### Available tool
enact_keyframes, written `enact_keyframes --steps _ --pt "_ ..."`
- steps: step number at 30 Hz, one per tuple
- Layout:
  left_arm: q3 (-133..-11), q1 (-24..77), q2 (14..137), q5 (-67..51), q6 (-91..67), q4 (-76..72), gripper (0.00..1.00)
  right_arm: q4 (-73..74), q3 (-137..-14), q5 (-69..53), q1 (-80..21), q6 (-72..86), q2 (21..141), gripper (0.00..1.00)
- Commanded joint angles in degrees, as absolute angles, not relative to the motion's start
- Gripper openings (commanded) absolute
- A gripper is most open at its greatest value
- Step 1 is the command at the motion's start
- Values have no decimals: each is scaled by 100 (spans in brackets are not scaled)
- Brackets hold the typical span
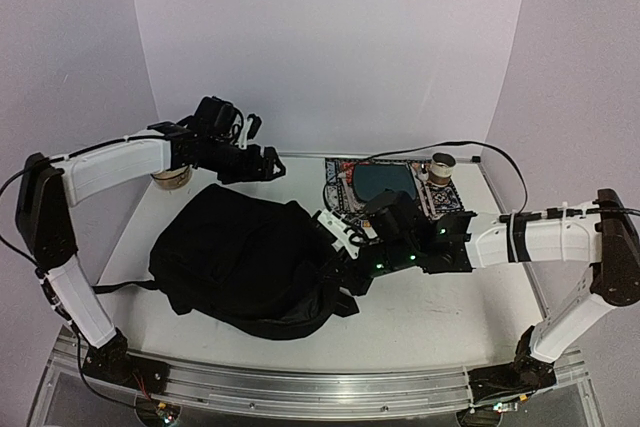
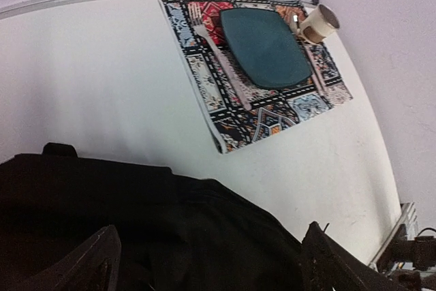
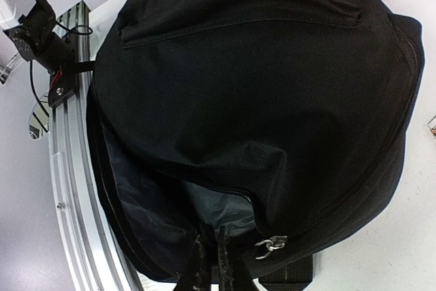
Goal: Pack the student bag
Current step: Zip the student bag into the largest pocket of the bag, then pick up the largest pocket of the bag from the student bag.
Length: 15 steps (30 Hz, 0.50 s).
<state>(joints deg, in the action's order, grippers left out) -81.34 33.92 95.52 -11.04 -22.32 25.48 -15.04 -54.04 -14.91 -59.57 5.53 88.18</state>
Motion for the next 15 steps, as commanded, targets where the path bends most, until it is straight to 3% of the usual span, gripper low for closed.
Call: enact_keyframes --steps 1,2,8,15 --pt "-7404 3626 8782 -902 -2846 2025 94 -1458 -5497 -1606 -5999 632 8728 24" --pt "-7267 3684 8652 -877 -2901 2004 94 -1375 -5526 -1585 -6001 660 8684 33" --pt "-6618 4212 8036 -745 -3353 1868 94 -648 -5799 -1121 -5979 1019 8362 63" --pt "-6308 4893 7925 -598 -3749 1744 93 -16 -6102 -832 -5126 2160 8359 83"
